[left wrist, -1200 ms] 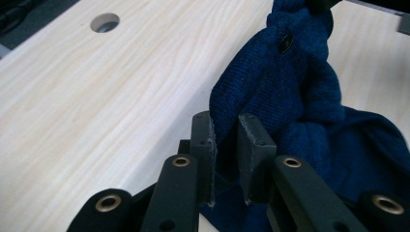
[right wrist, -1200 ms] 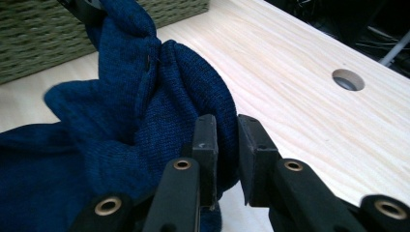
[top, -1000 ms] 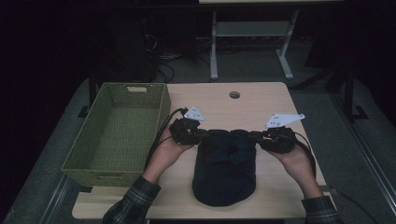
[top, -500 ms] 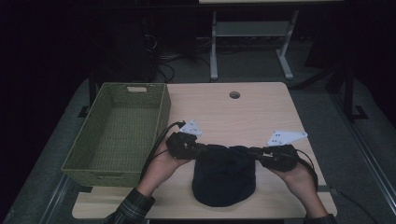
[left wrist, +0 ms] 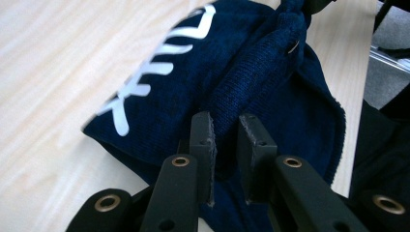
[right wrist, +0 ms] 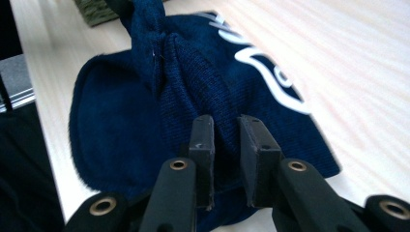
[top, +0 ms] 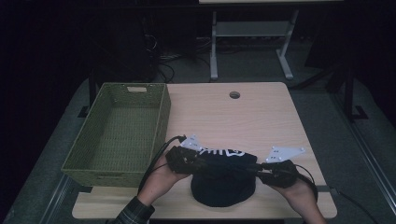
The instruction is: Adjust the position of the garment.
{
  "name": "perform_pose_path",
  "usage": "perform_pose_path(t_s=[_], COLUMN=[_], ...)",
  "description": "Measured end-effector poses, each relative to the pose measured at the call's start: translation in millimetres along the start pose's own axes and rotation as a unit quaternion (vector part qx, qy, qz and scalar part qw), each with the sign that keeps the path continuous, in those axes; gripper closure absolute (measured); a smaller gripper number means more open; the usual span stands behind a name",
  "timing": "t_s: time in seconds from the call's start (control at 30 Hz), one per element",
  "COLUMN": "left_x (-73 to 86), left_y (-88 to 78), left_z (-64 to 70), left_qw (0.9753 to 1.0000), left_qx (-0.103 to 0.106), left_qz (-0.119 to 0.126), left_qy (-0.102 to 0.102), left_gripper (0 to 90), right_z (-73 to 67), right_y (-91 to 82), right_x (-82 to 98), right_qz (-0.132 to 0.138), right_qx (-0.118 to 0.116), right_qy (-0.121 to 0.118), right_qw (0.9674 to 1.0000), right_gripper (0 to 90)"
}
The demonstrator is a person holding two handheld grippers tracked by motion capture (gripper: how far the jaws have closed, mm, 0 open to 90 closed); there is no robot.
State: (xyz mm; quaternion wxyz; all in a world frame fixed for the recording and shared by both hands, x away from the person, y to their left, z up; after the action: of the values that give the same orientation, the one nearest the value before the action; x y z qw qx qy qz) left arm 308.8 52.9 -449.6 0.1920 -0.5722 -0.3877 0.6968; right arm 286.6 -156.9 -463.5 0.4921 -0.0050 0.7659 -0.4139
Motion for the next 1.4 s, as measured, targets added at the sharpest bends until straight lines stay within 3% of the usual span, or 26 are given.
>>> perform_pose_path(t_s=[0.07, 0.37, 0.7, 0.8, 0.97, 1.2, 1.4], left_x=[3.7, 18.3, 33.6, 31.2, 21.4, 8.2, -4.2], left_y=[3.0, 11.6, 19.5, 15.9, -2.4, -24.9, -33.1], left_z=[4.2, 18.1, 30.7, 33.3, 34.5, 31.7, 17.2], left_qw=[0.9999, 0.9996, 0.9987, 0.9989, 0.9993, 0.9987, 0.999], left_qx=[0.007, 0.023, 0.034, 0.036, 0.034, 0.036, 0.009], left_qz=[0.003, -0.012, -0.037, -0.027, -0.001, 0.032, 0.042], left_qy=[-0.01, -0.013, -0.01, -0.012, -0.014, -0.015, -0.015], left_gripper=[77.6, 77.5, 77.4, 76.5, 70.8, 67.3, 73.7], right_z=[-3.9, -14.4, -32.7, -34.7, -32.1, -17.0, -3.6], right_y=[1.1, 2.8, 9.7, 7.2, -6.3, -29.8, -33.6], right_x=[5.9, 21.1, 44.1, 44.2, 36.1, 24.9, 16.4], right_qz=[-0.006, -0.014, -0.035, -0.037, -0.017, 0.014, 0.025], right_qx=[-0.002, -0.01, -0.041, -0.044, -0.038, -0.026, -0.022], right_qy=[-0.001, -0.006, -0.005, -0.002, 0.002, 0.015, 0.018], right_qw=[1.0, 0.9998, 0.9985, 0.9983, 0.9991, 0.9995, 0.9993], right_gripper=[75.3, 73.5, 71.2, 67.5, 58.0, 59.2, 68.2])
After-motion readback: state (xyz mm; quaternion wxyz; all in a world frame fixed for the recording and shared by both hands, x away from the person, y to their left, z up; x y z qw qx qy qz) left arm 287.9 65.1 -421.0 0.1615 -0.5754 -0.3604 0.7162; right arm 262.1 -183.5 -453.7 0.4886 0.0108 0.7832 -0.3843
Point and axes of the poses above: each handheld gripper's, and its own axes: y roughly forward along the jaws, x roughly out of its underside, z roughly to its right, the point moved 8 cm from there along y, roughly forward along the jaws, and after that the axes turned 6 degrees about y, right-handed, at the moved point
